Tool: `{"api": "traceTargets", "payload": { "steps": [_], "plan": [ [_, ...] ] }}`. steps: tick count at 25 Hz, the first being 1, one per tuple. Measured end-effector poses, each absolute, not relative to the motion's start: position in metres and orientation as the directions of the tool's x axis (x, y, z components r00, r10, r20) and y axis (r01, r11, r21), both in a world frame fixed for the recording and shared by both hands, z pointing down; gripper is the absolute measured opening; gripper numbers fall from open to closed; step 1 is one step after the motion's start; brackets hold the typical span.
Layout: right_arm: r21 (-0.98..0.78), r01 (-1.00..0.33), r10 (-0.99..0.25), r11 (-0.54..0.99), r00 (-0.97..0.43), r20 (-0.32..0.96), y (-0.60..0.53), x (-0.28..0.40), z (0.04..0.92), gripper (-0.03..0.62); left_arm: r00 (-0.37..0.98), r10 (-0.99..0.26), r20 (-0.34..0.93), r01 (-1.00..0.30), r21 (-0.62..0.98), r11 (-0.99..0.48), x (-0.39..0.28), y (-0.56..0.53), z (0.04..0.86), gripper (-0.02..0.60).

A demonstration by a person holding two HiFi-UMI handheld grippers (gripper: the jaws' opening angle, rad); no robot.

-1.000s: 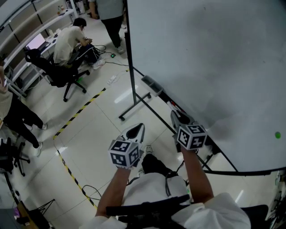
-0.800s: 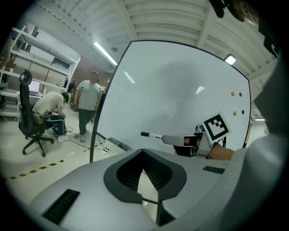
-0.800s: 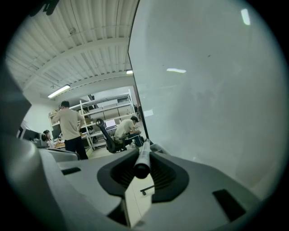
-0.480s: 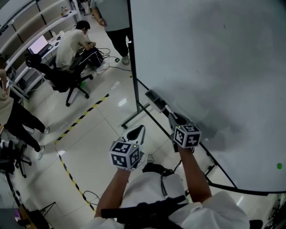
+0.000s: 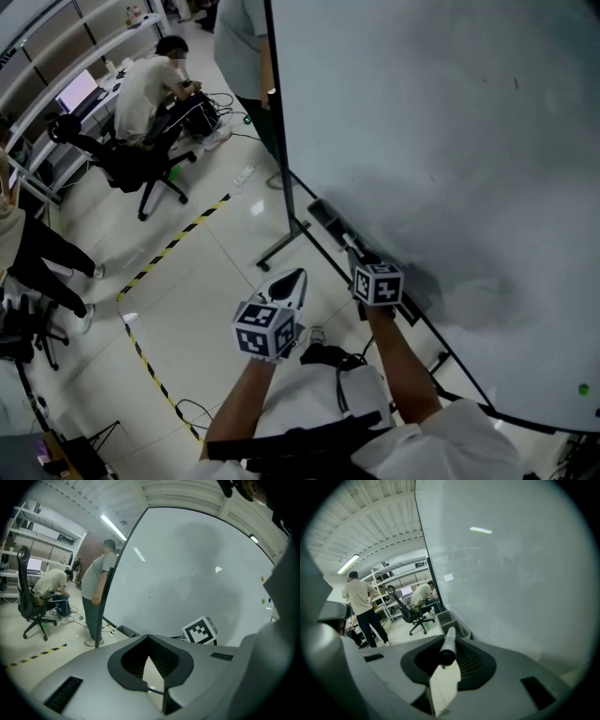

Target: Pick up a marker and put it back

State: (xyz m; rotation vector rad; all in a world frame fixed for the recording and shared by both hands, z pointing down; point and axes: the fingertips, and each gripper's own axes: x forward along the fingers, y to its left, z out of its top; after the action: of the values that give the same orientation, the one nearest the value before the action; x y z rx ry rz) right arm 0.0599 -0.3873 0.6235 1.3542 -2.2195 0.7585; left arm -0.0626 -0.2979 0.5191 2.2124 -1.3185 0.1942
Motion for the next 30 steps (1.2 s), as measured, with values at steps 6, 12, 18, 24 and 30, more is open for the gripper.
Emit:
{"api": "traceTargets", "payload": {
  "steps": [6, 12, 18, 24, 30],
  "plan": [
    [-0.227, -0.904, -0.639, 0.361, -0.418, 0.646, -0.4, 0.051, 0.65, 0.083, 0.501, -0.759, 0.415, -0.851, 0.397, -0.345, -0.07, -0.305, 0.533, -0.003],
    [-0.205, -0.914, -0.642, 0.349, -0.393, 0.658, -0.408, 0.05, 0.655, 0.084, 0.5, -0.754, 0.426, -0.85, 0.409, -0.333, -0.071, -0.308, 0.539, -0.003],
    [-0.193, -0.915, -0.631, 0.354, -0.386, 0.673, -0.405, 0.048, 0.667, 0.098, 0.5, -0.755, 0.425, -0.849, 0.413, -0.33, -0.072, -0.309, 0.54, -0.003],
    [-0.174, -0.911, -0.625, 0.374, -0.385, 0.679, -0.4, 0.044, 0.661, 0.219, 0.498, -0.757, 0.424, -0.85, 0.411, -0.329, -0.075, -0.301, 0.54, -0.003],
    [-0.176, -0.914, -0.676, 0.365, -0.391, 0.625, -0.387, 0.054, 0.635, 0.219, 0.497, -0.773, 0.395, -0.849, 0.407, -0.338, -0.076, -0.288, 0.529, -0.003]
  ]
}}
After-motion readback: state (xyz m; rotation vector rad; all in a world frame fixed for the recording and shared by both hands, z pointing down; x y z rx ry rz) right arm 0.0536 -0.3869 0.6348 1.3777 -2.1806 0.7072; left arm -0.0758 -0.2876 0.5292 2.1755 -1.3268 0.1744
